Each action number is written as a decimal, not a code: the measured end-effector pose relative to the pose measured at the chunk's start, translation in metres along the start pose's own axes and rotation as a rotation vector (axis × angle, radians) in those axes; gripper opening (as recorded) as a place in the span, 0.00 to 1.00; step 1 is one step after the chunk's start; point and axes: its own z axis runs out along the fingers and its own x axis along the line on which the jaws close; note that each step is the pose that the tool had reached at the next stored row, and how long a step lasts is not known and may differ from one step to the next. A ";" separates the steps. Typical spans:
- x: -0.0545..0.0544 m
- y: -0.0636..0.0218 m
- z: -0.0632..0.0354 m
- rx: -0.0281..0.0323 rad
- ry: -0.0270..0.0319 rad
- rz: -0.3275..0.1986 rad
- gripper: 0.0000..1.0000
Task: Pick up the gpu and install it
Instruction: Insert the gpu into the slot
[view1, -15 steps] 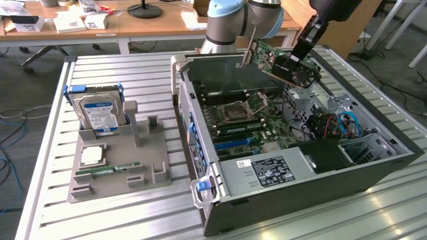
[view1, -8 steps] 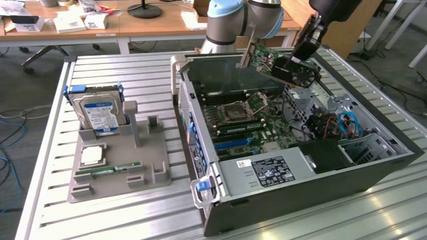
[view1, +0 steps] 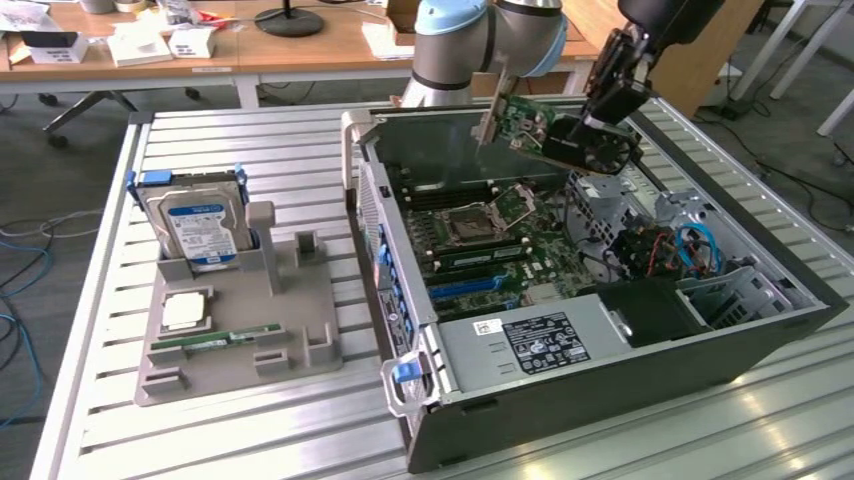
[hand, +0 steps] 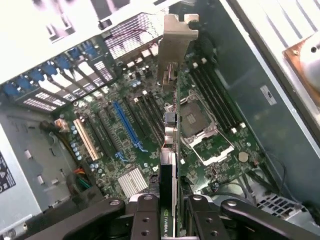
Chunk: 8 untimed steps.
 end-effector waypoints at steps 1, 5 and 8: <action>0.000 0.0000 0.0001 0.0002 0.0039 -0.019 0.26; 0.000 0.0000 0.0003 0.0008 0.0184 -0.090 0.26; 0.000 -0.0001 0.0004 0.0014 0.0296 -0.144 0.26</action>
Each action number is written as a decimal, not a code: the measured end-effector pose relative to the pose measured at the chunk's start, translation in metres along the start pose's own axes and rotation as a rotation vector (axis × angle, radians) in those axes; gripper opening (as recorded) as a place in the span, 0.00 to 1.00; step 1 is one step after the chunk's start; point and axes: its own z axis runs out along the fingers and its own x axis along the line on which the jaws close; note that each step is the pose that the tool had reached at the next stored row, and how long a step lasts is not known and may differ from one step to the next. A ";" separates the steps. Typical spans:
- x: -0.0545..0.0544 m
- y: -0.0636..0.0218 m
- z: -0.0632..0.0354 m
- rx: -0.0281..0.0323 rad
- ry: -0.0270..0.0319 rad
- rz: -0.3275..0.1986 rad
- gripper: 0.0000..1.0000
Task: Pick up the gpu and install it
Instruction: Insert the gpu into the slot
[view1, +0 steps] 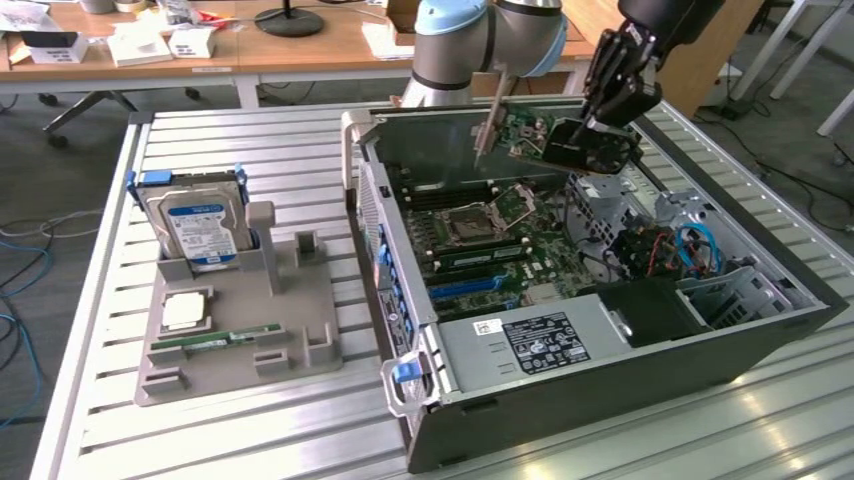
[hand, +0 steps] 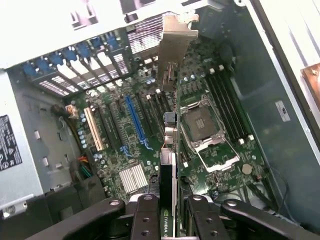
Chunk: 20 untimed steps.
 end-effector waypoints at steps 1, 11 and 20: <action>0.000 0.0000 0.0001 0.0002 0.0036 -0.018 0.26; 0.000 -0.0002 0.0006 0.0017 0.0400 -0.195 0.26; 0.000 -0.0002 0.0009 0.0022 0.0535 -0.263 0.26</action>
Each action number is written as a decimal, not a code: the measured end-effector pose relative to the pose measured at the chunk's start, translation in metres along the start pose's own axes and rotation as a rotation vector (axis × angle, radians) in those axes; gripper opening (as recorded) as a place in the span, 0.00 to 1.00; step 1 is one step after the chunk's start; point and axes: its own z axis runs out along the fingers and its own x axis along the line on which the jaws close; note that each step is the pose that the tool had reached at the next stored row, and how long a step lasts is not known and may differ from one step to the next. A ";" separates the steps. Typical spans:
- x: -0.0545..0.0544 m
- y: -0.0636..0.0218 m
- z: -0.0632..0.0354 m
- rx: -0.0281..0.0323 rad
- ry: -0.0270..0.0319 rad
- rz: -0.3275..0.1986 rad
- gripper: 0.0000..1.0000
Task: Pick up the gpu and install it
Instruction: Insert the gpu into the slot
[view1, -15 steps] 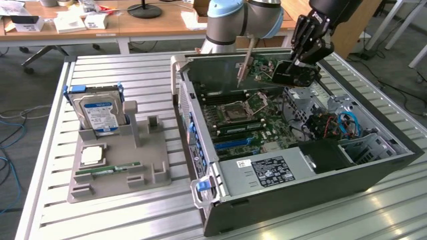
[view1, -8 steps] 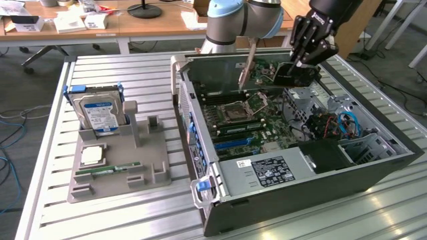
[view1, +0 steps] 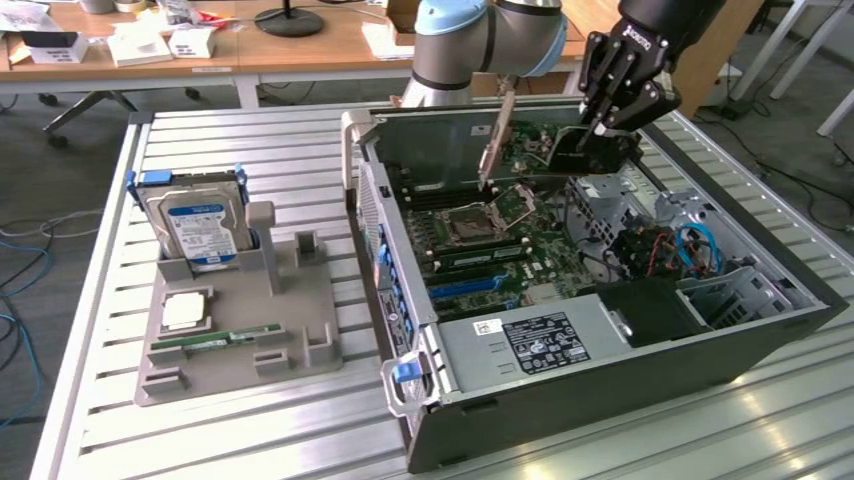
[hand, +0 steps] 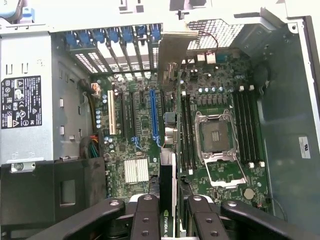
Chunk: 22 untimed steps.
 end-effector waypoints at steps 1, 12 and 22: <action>0.000 0.0000 0.0002 0.0000 0.0001 -0.001 0.26; 0.000 0.0006 0.0038 0.0301 0.0063 -0.053 0.26; 0.001 0.0057 0.0124 0.0306 0.0154 -0.106 0.26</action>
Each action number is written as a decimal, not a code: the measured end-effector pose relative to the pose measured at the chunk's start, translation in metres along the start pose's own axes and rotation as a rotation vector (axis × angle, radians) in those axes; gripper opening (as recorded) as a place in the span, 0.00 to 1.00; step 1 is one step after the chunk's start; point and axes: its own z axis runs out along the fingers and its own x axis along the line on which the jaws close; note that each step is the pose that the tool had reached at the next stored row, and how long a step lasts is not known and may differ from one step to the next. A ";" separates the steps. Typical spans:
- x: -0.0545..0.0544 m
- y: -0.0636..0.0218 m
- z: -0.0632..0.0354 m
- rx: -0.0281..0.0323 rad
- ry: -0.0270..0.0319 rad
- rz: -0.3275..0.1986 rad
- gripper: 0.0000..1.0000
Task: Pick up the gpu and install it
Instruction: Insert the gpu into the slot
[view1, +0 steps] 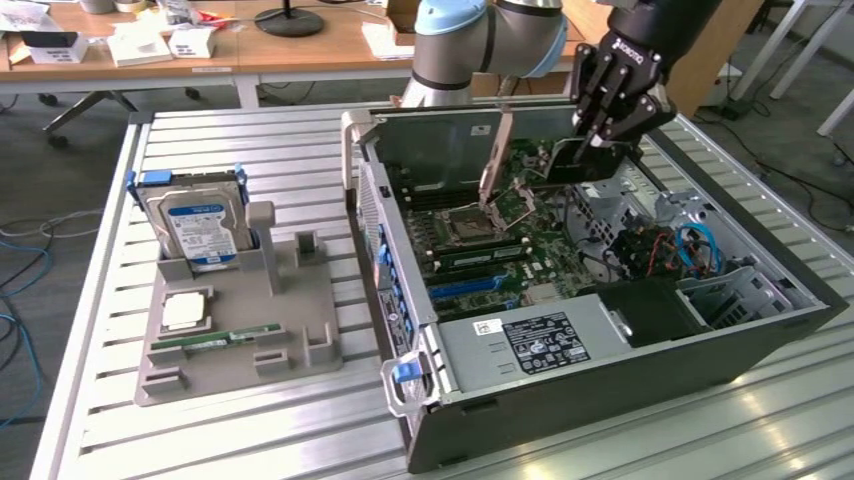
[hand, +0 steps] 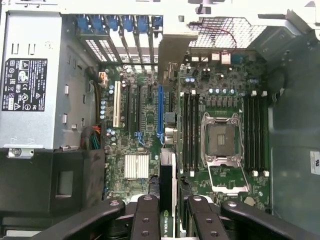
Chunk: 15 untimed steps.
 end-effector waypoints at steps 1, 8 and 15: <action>0.000 0.0006 0.0013 0.0001 0.0008 -0.005 0.26; 0.000 0.0013 0.0102 0.0002 0.0034 -0.022 0.26; 0.000 0.0012 0.0165 0.0001 0.0034 -0.022 0.26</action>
